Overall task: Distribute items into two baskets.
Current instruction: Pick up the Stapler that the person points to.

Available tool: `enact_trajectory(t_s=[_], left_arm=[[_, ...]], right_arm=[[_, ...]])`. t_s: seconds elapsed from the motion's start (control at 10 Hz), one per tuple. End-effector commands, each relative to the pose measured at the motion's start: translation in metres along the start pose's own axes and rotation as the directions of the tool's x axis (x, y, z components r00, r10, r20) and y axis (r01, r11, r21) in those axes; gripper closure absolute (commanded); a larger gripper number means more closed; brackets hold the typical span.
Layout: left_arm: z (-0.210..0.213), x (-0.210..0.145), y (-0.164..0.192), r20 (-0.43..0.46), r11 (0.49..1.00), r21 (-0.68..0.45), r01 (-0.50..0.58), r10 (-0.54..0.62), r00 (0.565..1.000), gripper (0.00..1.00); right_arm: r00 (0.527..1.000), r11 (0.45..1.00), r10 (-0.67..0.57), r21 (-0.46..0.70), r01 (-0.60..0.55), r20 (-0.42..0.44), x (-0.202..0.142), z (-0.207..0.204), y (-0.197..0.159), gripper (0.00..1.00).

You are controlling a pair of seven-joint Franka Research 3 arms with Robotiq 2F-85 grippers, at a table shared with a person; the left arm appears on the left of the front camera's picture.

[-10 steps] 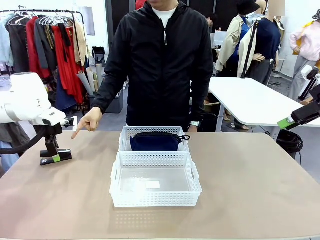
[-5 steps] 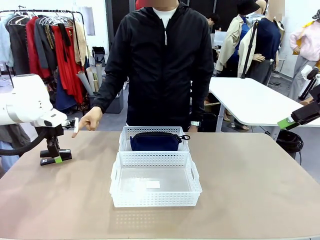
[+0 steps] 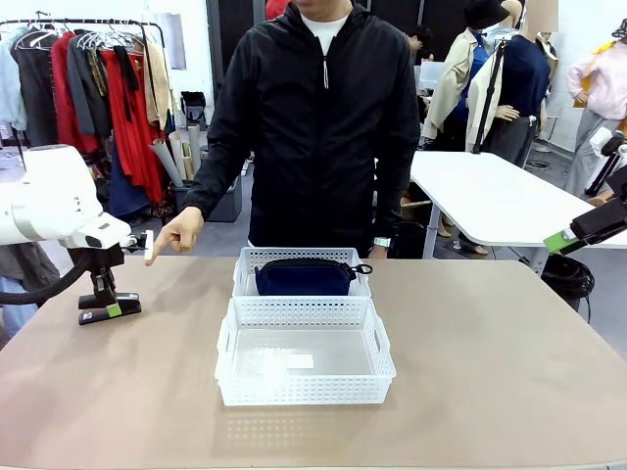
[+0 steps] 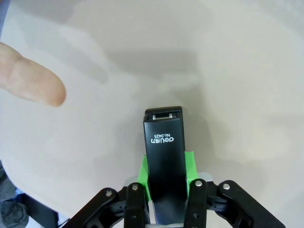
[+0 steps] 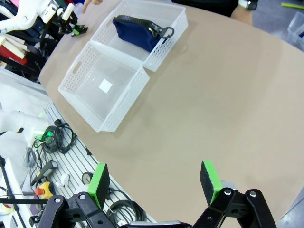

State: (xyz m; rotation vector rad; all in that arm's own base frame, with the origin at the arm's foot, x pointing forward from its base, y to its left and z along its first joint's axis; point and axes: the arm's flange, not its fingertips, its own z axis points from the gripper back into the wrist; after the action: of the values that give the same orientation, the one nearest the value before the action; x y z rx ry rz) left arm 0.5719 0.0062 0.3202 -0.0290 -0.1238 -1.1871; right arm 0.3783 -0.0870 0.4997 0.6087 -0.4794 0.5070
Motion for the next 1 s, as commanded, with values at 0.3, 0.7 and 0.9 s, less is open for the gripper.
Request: enact_trajectory(t_s=[0.3, 0.7, 0.9], left_arm=[[0.0, 0.0, 0.0, 0.0, 1.0, 0.0, -0.001, 0.001, 1.0, 1.0], [0.0, 0.0, 0.0, 0.0, 1.0, 0.0, 0.0, 0.0, 1.0, 1.0], [0.04, -0.002, -0.007, -0.017, 1.0, -0.012, 0.013, -0.014, 1.0, 1.0]], right_arm=[[1.0, 1.0, 0.004, -0.005, -0.003, 0.004, 0.001, -0.001, -0.001, 0.0], [1.0, 1.0, 0.004, -0.005, -0.003, 0.004, 0.001, -0.001, -0.001, 0.0], [1.0, 1.0, 0.004, -0.005, -0.003, 0.004, 0.001, -0.001, -0.001, 0.0]])
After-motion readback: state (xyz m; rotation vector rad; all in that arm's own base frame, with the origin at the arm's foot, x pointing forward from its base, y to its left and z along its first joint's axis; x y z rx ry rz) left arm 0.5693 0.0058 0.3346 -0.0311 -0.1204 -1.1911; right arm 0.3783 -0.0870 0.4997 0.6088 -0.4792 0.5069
